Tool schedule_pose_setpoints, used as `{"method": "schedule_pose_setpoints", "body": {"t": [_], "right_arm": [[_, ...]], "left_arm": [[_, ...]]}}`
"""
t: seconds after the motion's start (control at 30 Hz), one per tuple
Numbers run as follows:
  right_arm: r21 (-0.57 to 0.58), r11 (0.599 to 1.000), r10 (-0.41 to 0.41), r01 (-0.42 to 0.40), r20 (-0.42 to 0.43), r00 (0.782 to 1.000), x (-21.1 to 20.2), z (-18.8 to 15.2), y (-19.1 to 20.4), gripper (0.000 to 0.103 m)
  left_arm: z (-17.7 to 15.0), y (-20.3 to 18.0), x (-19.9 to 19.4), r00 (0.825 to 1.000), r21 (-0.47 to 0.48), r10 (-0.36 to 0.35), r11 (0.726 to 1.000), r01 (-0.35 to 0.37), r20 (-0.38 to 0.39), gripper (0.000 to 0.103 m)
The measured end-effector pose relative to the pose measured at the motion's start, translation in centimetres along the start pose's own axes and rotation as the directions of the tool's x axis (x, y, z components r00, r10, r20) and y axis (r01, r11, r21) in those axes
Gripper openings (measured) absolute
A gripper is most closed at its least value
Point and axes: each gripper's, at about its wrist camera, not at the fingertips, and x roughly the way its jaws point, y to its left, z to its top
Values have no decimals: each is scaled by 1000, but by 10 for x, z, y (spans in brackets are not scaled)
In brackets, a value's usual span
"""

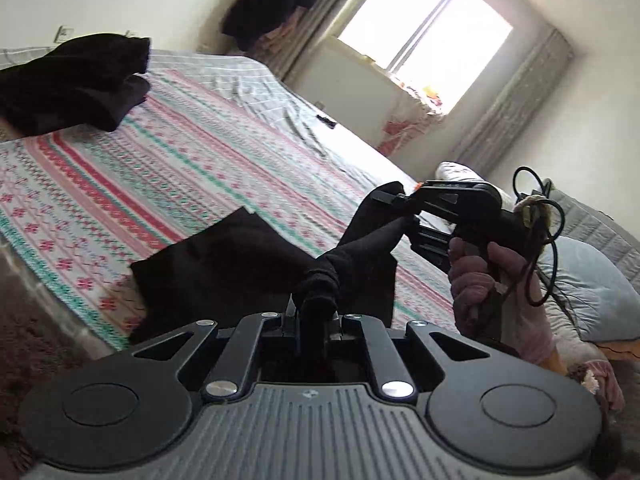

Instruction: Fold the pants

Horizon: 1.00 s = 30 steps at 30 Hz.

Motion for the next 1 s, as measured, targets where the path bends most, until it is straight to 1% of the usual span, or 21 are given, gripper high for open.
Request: {"method": "schedule_pose_setpoints", "body": {"t": [0.1, 0.17, 0.23, 0.27, 0.3, 0.33, 0.37, 0.4, 0.43, 0.47, 0.53, 0.57, 0.63, 0.73, 0.83, 0.9, 0.93, 0.97, 1.0], "right_arm": [[-39, 999, -22, 21, -38, 999, 30, -16, 6, 10], [-77, 996, -49, 45, -58, 997, 44, -25, 9, 13], [-71, 996, -64, 58, -78, 995, 48, -29, 7, 19], [-65, 996, -69, 64, -84, 994, 46, -29, 4, 26], [-65, 995, -76, 71, -86, 993, 41, -29, 3, 32], [-72, 995, -81, 75, -83, 993, 36, -28, 3, 36], [-85, 993, -88, 82, -73, 993, 28, -27, 4, 44], [-99, 991, -96, 90, -60, 994, 20, -25, 5, 53], [-115, 988, -106, 100, -47, 993, 11, -23, 6, 56], [-130, 985, -115, 110, -31, 993, 1, -22, 6, 60], [-147, 980, -137, 134, -9, 991, -13, -21, 2, 63], [-149, 977, -155, 153, -6, 988, -20, -22, -1, 63], [-147, 970, -199, 196, -7, 980, -31, -24, -8, 64], [-132, 961, -250, 245, -28, 968, -45, -33, -20, 64], [-122, 957, -273, 264, -65, 960, -55, -45, -31, 64], [-132, 952, -290, 277, -86, 953, -61, -53, -36, 64], [-139, 948, -300, 286, -92, 950, -64, -57, -39, 64], [-145, 944, -310, 295, -97, 946, -67, -60, -42, 64], [-149, 941, -322, 305, -102, 941, -70, -63, -45, 64]], "left_arm": [[3, 25, 10, 996, -38, 78, 996, -79, -38, 32], [1, 37, 21, 987, -29, 129, 991, -132, -98, 33], [-1, 47, 27, 972, -10, 159, 987, -163, -171, 37], [0, 50, 28, 964, 0, 169, 985, -173, -205, 42], [1, 56, 23, 960, 11, 167, 986, -169, -223, 44], [3, 56, 21, 961, 27, 159, 987, -157, -225, 48], [7, 55, 18, 963, 49, 162, 987, -155, -215, 56], [12, 53, 16, 965, 73, 172, 984, -161, -197, 61], [18, 51, 13, 967, 100, 183, 981, -167, -178, 70], [25, 49, 11, 970, 124, 182, 979, -164, -160, 76], [39, 45, 12, 974, 172, 165, 975, -138, -153, 82], [45, 43, 16, 975, 205, 153, 972, -118, -160, 83], [56, 40, 27, 980, 260, 128, 962, -86, -151, 83], [67, 36, 48, 978, 303, 99, 952, -39, -186, 81], [68, 28, 66, 969, 339, 91, 941, -8, -230, 67], [63, 24, 76, 958, 380, 126, 925, -20, -256, 60], [59, 23, 81, 951, 404, 153, 914, -33, -268, 55], [55, 22, 85, 946, 427, 182, 903, -52, -269, 46], [52, 20, 87, 943, 449, 204, 891, -68, -262, 43]]}}
